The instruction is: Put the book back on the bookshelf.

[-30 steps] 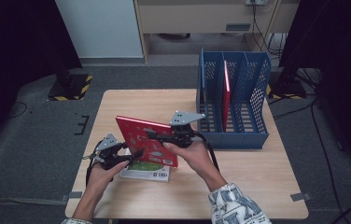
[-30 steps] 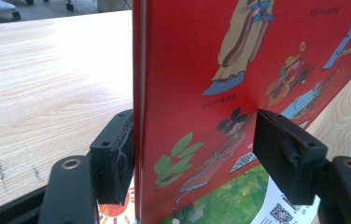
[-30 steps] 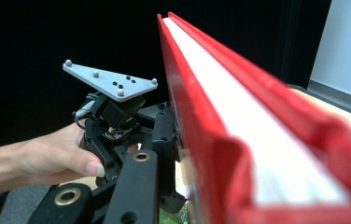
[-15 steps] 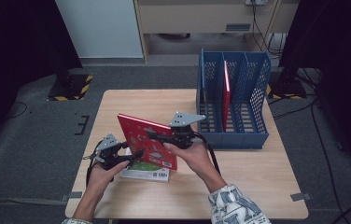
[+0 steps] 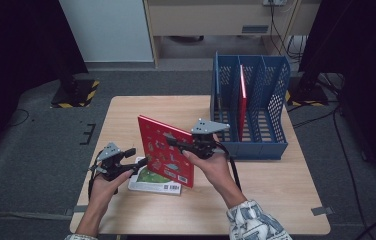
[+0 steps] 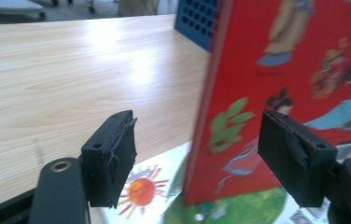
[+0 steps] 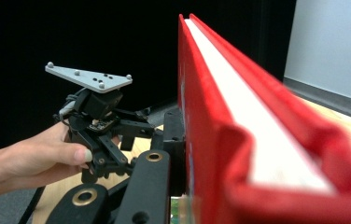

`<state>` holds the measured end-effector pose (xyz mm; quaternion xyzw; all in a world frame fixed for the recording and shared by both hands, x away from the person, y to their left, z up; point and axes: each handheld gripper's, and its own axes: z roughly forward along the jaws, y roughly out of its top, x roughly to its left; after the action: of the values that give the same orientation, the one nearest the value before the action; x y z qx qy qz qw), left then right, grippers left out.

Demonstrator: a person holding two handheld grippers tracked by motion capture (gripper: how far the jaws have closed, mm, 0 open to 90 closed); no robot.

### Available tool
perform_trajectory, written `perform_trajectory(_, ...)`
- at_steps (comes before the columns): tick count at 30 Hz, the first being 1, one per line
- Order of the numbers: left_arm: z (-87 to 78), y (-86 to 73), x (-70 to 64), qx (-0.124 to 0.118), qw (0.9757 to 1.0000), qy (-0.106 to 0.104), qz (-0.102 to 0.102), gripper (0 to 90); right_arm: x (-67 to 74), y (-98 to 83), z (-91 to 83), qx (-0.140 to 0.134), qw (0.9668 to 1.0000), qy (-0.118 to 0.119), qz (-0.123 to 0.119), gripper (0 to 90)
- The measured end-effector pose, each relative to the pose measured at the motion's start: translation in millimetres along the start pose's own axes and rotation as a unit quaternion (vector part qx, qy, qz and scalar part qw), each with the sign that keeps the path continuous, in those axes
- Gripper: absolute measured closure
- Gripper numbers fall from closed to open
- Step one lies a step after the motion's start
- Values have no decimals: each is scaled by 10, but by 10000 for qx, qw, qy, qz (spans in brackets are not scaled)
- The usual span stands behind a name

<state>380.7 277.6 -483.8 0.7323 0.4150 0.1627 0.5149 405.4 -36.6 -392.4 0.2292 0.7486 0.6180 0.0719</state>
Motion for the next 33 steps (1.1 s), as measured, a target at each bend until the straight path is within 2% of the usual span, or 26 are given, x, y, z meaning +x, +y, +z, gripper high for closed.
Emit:
perform_trajectory(3, -21, -15, 45, 83, 9995, 290, 8, 227, -18, 0, -52, -17, 10000, -78, 5, 798)
perform_trajectory(6, -41, -39, 108, 207, 9980, 605, -25, 169, -35, 1, -106, -33, 9999, -156, 26, 798)
perform_trajectory(7, -41, -39, 108, 207, 9980, 605, -25, 149, -42, 1, -130, -36, 9998, -204, 39, 798)
perform_trajectory(8, -55, -48, 143, 233, 9970, 735, -51, 133, -47, 0, -141, -48, 9997, -227, 59, 798)
perform_trajectory(13, -100, -87, 252, 303, 9943, 995, -249, 79, -74, -1, -233, -54, 9993, -364, 100, 798)
perform_trajectory(15, -107, -110, 286, 424, 9927, 1116, -187, 69, -77, 1, -268, -46, 9991, -406, 91, 798)
perform_trajectory(16, -109, -127, 299, 510, 9915, 1198, -70, 61, -75, 3, -281, -52, 9991, -413, 101, 798)
perform_trajectory(23, -109, -154, 332, 676, 9878, 1404, 28, 51, -72, -2, -412, -121, 9982, -574, 107, 798)
perform_trajectory(31, -96, -181, 342, 813, 9841, 1577, 18, 51, -56, -18, -545, -151, 9977, -651, 128, 798)
perform_trajectory(33, -109, -197, 376, 838, 9828, 1647, -70, 51, -55, -29, -596, -170, 9975, -671, 136, 798)
